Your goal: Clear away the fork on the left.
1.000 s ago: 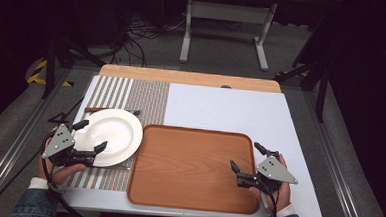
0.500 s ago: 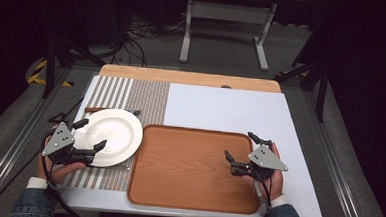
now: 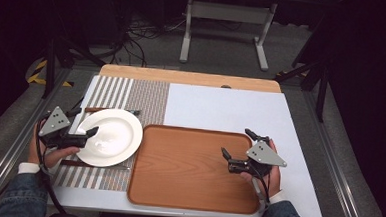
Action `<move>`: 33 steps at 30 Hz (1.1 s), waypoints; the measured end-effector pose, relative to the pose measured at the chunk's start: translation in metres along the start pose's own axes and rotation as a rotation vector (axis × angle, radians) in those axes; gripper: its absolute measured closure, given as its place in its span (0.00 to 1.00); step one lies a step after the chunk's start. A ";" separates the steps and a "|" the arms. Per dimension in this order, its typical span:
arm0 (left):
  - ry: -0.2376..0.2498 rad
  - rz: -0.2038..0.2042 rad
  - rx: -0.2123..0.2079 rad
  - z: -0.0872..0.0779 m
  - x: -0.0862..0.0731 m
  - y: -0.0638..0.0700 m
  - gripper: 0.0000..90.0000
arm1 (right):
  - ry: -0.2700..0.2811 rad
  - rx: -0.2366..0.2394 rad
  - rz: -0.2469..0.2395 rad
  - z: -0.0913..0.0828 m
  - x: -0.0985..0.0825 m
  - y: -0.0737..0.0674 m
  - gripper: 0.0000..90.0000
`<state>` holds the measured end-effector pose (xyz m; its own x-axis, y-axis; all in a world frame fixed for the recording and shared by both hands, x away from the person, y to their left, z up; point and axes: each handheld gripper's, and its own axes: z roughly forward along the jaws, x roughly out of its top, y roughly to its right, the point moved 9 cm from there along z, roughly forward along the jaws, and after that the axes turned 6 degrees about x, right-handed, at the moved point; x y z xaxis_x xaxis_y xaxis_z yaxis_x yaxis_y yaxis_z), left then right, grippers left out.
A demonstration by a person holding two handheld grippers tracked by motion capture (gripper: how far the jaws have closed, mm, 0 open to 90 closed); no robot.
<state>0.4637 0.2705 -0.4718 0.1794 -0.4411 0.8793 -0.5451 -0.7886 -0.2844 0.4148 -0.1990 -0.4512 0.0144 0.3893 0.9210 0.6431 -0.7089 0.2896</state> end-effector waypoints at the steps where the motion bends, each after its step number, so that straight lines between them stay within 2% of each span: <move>1: -0.032 0.026 0.016 0.006 -0.004 -0.007 0.20 | -0.008 0.006 -0.002 0.003 -0.001 -0.001 0.07; 3: -0.078 0.036 0.014 0.016 -0.011 -0.015 0.21 | -0.020 0.012 0.002 0.004 -0.002 -0.002 0.06; 4: -0.088 0.036 0.008 0.020 -0.014 -0.017 0.22 | -0.024 0.016 0.005 0.004 -0.004 -0.002 0.06; 7: -0.112 0.046 0.023 0.030 -0.020 -0.023 0.23 | -0.039 0.019 0.019 0.003 -0.007 -0.002 0.06; 8: -0.112 0.046 0.023 0.030 -0.020 -0.023 0.24 | -0.039 0.019 0.019 0.003 -0.007 -0.002 0.06; 10: -0.095 0.045 0.051 0.033 -0.018 -0.026 0.27 | -0.045 0.021 0.028 0.002 -0.009 -0.003 0.06; 11: -0.077 0.019 0.045 0.033 -0.017 -0.025 0.27 | -0.051 0.017 0.027 0.002 -0.010 -0.003 0.06; 12: -0.061 -0.024 0.075 0.034 -0.016 -0.027 0.26 | -0.062 0.014 0.023 0.002 -0.012 -0.004 0.06; 17: -0.059 -0.061 0.078 0.026 -0.017 -0.031 0.26 | -0.082 0.025 0.015 0.002 -0.017 -0.008 0.06; 18: -0.051 -0.107 0.048 0.018 -0.017 -0.033 0.25 | -0.082 0.023 0.024 0.001 -0.017 -0.008 0.06; 19: -0.063 -0.118 0.055 0.014 -0.018 -0.036 0.24 | -0.081 0.023 0.026 0.001 -0.017 -0.007 0.06; 21: -0.073 -0.114 0.058 0.013 -0.020 -0.037 0.24 | -0.072 0.028 0.029 0.000 -0.015 -0.008 0.06; 22: -0.092 -0.100 0.063 0.011 -0.022 -0.040 0.24 | -0.069 0.031 0.026 0.000 -0.015 -0.008 0.06; 23: -0.135 -0.083 0.073 0.009 -0.024 -0.046 0.24 | -0.066 0.034 0.022 0.001 -0.013 -0.009 0.06; 24: -0.135 -0.083 0.073 0.009 -0.024 -0.046 0.24 | -0.062 0.040 0.019 0.002 -0.012 -0.009 0.06; 25: -0.141 -0.099 0.070 0.004 -0.022 -0.056 0.26 | -0.060 0.046 0.018 0.003 -0.012 -0.010 0.06; 27: -0.150 -0.100 0.070 0.003 -0.022 -0.062 0.26 | -0.062 0.063 0.018 0.006 -0.012 -0.012 0.06; 28: -0.188 -0.088 0.079 0.004 -0.024 -0.071 0.26 | -0.067 0.069 0.017 0.008 -0.013 -0.013 0.06; 30: -0.240 -0.054 0.074 0.010 -0.024 -0.080 0.26 | -0.071 0.072 0.021 0.008 -0.014 -0.012 0.06; 32: -0.275 -0.032 0.059 0.017 -0.023 -0.086 0.26 | -0.073 0.072 0.025 0.008 -0.015 -0.012 0.06; 33: -0.275 -0.032 0.059 0.017 -0.023 -0.086 0.27 | -0.073 0.072 0.025 0.008 -0.015 -0.012 0.06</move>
<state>0.5204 0.3411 -0.4736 0.4155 -0.5088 0.7540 -0.4886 -0.8240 -0.2868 0.4134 -0.1919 -0.4705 0.0856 0.4158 0.9054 0.6952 -0.6759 0.2447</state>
